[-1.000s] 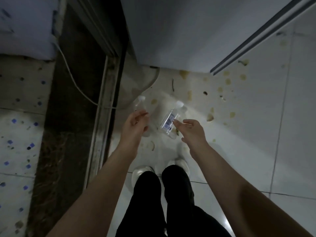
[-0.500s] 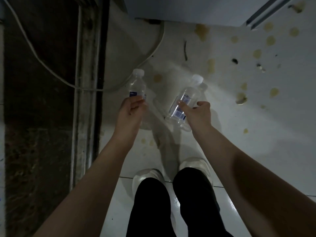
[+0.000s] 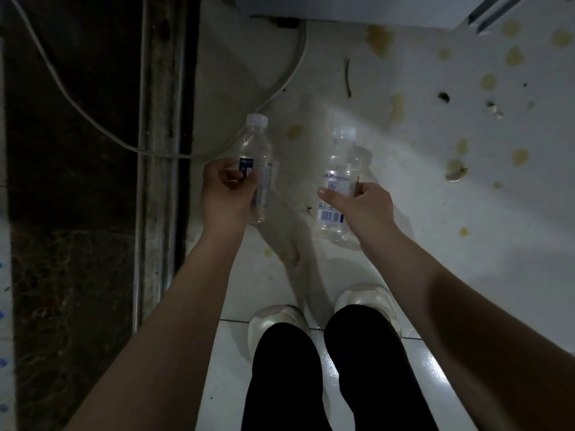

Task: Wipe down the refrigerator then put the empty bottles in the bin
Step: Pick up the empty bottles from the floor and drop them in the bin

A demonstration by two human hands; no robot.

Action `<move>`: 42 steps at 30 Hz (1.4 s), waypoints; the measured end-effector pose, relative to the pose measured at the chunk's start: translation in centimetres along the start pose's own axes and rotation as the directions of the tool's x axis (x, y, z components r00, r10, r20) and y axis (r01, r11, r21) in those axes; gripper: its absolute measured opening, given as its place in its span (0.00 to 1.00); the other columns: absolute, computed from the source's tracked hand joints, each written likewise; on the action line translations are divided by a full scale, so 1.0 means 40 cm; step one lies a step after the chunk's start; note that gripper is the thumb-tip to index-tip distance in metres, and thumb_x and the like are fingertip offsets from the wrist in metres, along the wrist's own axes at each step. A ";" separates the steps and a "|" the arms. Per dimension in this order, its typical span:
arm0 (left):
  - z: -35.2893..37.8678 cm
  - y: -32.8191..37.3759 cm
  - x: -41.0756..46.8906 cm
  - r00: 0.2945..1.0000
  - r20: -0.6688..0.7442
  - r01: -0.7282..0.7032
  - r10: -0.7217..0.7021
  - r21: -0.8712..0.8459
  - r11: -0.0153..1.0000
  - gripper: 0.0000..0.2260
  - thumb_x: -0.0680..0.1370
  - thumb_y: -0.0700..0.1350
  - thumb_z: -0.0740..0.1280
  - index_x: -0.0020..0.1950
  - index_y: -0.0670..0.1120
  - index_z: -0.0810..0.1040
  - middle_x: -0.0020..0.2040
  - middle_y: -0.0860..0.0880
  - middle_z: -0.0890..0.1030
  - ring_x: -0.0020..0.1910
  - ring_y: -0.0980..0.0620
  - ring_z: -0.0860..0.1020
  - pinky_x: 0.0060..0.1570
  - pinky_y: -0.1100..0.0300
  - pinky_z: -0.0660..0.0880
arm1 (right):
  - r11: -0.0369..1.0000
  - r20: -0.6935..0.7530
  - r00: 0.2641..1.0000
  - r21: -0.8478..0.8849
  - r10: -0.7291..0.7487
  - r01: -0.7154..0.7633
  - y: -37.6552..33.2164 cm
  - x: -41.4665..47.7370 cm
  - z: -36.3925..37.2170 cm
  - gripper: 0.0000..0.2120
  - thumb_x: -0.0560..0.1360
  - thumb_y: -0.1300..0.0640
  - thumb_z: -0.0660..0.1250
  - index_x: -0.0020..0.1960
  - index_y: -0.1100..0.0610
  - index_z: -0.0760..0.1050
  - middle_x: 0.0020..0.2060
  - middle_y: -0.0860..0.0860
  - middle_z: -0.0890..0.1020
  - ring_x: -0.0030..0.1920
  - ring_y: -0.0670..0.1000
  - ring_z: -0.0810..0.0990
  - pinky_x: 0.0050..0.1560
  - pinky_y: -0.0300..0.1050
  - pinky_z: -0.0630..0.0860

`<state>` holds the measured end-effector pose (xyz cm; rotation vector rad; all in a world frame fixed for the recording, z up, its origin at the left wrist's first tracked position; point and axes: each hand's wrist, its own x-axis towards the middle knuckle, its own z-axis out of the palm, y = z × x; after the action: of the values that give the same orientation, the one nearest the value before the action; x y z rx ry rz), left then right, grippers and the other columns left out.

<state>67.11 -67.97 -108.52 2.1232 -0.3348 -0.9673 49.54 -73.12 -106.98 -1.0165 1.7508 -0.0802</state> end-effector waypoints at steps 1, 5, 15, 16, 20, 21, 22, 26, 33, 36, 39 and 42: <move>-0.001 -0.007 0.011 1.000 0.004 0.000 0.000 0.041 0.999 0.16 0.70 0.43 0.73 0.53 0.48 0.70 0.39 0.55 0.73 0.36 0.59 0.73 0.33 0.70 0.71 | 1.000 0.001 1.000 0.002 -0.005 0.005 0.001 -0.001 0.001 0.09 0.66 0.48 0.76 0.35 0.48 0.76 0.34 0.47 0.82 0.34 0.45 0.81 0.38 0.39 0.77; -0.002 -0.018 0.047 0.999 0.015 0.045 -0.050 0.225 0.973 0.26 0.67 0.49 0.75 0.62 0.47 0.71 0.45 0.50 0.74 0.40 0.55 0.75 0.39 0.63 0.74 | 1.000 -0.016 1.000 0.013 0.007 -0.007 -0.004 0.003 0.011 0.10 0.66 0.46 0.75 0.37 0.49 0.77 0.34 0.47 0.82 0.34 0.44 0.81 0.36 0.37 0.76; -0.004 -0.023 0.040 0.953 0.192 0.146 -0.233 0.382 0.912 0.25 0.63 0.59 0.75 0.49 0.41 0.80 0.46 0.46 0.83 0.43 0.49 0.81 0.45 0.54 0.78 | 0.999 -0.024 0.999 -0.003 -0.037 0.037 -0.023 -0.001 0.031 0.22 0.57 0.40 0.77 0.44 0.51 0.76 0.47 0.53 0.81 0.45 0.52 0.81 0.51 0.51 0.79; -0.006 -0.020 0.035 0.954 0.192 0.151 -0.231 0.360 0.921 0.23 0.63 0.56 0.76 0.48 0.41 0.80 0.43 0.46 0.83 0.41 0.50 0.82 0.44 0.54 0.78 | 0.999 -0.021 0.999 -0.004 -0.043 0.043 -0.024 -0.009 0.029 0.21 0.57 0.41 0.77 0.43 0.50 0.75 0.48 0.54 0.81 0.46 0.52 0.81 0.51 0.51 0.79; -0.028 0.030 -0.005 0.945 0.208 0.198 -0.253 0.254 0.947 0.14 0.66 0.50 0.76 0.41 0.42 0.80 0.36 0.49 0.81 0.27 0.61 0.78 0.30 0.64 0.75 | 1.000 -0.016 1.000 0.018 -0.022 0.022 -0.035 -0.048 -0.002 0.29 0.58 0.42 0.77 0.54 0.55 0.75 0.52 0.53 0.79 0.47 0.49 0.80 0.50 0.46 0.78; -0.038 0.049 -0.020 0.943 0.218 0.200 -0.252 0.235 0.951 0.14 0.67 0.50 0.76 0.43 0.41 0.80 0.37 0.48 0.81 0.26 0.61 0.78 0.29 0.65 0.75 | 0.999 -0.022 1.000 0.030 -0.019 0.020 -0.042 -0.063 -0.013 0.31 0.59 0.42 0.77 0.56 0.56 0.74 0.53 0.53 0.78 0.47 0.49 0.80 0.50 0.44 0.78; -0.046 0.070 -0.036 0.943 0.233 0.188 -0.237 0.214 0.959 0.14 0.68 0.50 0.75 0.44 0.41 0.80 0.38 0.47 0.81 0.27 0.61 0.78 0.28 0.66 0.75 | 0.999 -0.035 0.999 0.046 -0.016 0.018 -0.051 -0.081 -0.027 0.32 0.60 0.42 0.77 0.58 0.56 0.73 0.55 0.53 0.77 0.47 0.48 0.80 0.50 0.43 0.77; -0.105 0.183 -0.122 0.931 0.312 0.154 -0.192 0.142 0.978 0.05 0.71 0.44 0.72 0.39 0.46 0.78 0.35 0.50 0.79 0.26 0.63 0.78 0.26 0.69 0.73 | 0.994 -0.076 0.997 0.105 -0.004 0.012 -0.115 -0.184 -0.095 0.29 0.65 0.45 0.75 0.60 0.55 0.68 0.57 0.51 0.69 0.43 0.43 0.75 0.47 0.41 0.74; -0.234 0.443 -0.337 0.914 0.349 0.164 -0.206 0.147 0.975 0.18 0.70 0.51 0.72 0.54 0.43 0.76 0.47 0.49 0.81 0.42 0.56 0.80 0.34 0.66 0.72 | 0.977 -0.103 0.993 0.202 -0.055 0.075 -0.279 -0.437 -0.270 0.19 0.70 0.42 0.70 0.50 0.56 0.74 0.39 0.46 0.78 0.40 0.47 0.78 0.40 0.40 0.72; -0.295 0.563 -0.457 0.909 0.382 0.124 -0.168 0.137 0.983 0.14 0.71 0.51 0.71 0.51 0.46 0.77 0.46 0.50 0.81 0.41 0.58 0.79 0.34 0.67 0.72 | 0.968 -0.110 0.992 0.234 -0.061 0.086 -0.347 -0.559 -0.362 0.19 0.71 0.41 0.68 0.50 0.56 0.75 0.43 0.51 0.82 0.45 0.51 0.81 0.48 0.48 0.79; -0.366 0.684 -0.578 0.908 0.390 0.078 -0.151 0.197 0.977 0.20 0.67 0.57 0.72 0.52 0.46 0.76 0.47 0.47 0.81 0.43 0.51 0.81 0.40 0.56 0.79 | 0.960 -0.116 0.992 0.270 -0.049 0.079 -0.411 -0.695 -0.461 0.20 0.71 0.40 0.67 0.50 0.56 0.76 0.44 0.51 0.82 0.45 0.50 0.82 0.52 0.54 0.79; -0.430 0.812 -0.687 0.909 0.394 0.065 -0.138 0.193 0.979 0.22 0.68 0.52 0.73 0.55 0.42 0.73 0.49 0.43 0.80 0.44 0.46 0.80 0.43 0.51 0.79 | 0.947 -0.132 0.991 0.310 -0.040 0.079 -0.477 -0.836 -0.565 0.22 0.71 0.40 0.68 0.53 0.57 0.76 0.45 0.50 0.83 0.45 0.49 0.82 0.52 0.53 0.79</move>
<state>63.38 -66.63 -62.81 2.0996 -0.5359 -1.4958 45.17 -72.27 -62.57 -0.8428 1.7490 -0.4564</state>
